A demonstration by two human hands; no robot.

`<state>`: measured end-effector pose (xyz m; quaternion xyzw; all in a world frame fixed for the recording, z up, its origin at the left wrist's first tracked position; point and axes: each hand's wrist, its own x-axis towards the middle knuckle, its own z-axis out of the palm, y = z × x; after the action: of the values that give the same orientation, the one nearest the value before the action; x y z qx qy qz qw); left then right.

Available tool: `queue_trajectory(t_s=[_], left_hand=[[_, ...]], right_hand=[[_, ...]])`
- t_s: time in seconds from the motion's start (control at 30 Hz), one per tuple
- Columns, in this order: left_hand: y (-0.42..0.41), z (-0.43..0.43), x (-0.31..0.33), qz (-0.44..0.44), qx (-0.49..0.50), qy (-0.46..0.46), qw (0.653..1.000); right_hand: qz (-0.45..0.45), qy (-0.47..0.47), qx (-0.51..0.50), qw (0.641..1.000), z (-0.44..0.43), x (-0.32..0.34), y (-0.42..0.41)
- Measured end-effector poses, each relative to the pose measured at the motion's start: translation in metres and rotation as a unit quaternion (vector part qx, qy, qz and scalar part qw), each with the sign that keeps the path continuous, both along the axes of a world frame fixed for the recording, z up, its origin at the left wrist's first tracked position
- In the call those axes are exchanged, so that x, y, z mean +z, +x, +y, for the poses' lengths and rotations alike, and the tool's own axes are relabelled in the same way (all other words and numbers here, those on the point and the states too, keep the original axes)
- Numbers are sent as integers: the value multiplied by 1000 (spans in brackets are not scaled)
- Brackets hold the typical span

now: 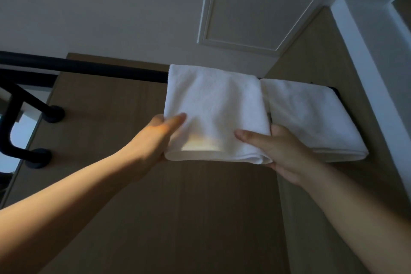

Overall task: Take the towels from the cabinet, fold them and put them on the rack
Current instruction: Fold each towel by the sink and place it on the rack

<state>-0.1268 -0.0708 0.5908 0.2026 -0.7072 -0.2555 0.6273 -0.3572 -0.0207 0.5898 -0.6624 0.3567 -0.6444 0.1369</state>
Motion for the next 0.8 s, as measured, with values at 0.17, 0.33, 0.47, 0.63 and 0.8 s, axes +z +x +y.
queue_trajectory(t_s=[0.17, 0.33, 0.47, 0.63, 0.8], left_hand=[[0, 4, -12, -40, 17, -55, 998], [5, -5, -8, 12, 36, -89, 995], [-1, -19, 10, 98, 42, -82, 991], [0, -28, 23, 103, -112, 56, 987], [7, -30, 17, -4, -114, 133, 985]], right_hand=[[-30, -135, -74, 988, -10, -8, 12], [-29, -132, -77, 988, -13, -6, 6], [-48, -160, -139, 976, -16, 21, 12], [-34, -167, -185, 968, -22, 37, 10], [35, -174, -243, 954, -22, 28, -7]])
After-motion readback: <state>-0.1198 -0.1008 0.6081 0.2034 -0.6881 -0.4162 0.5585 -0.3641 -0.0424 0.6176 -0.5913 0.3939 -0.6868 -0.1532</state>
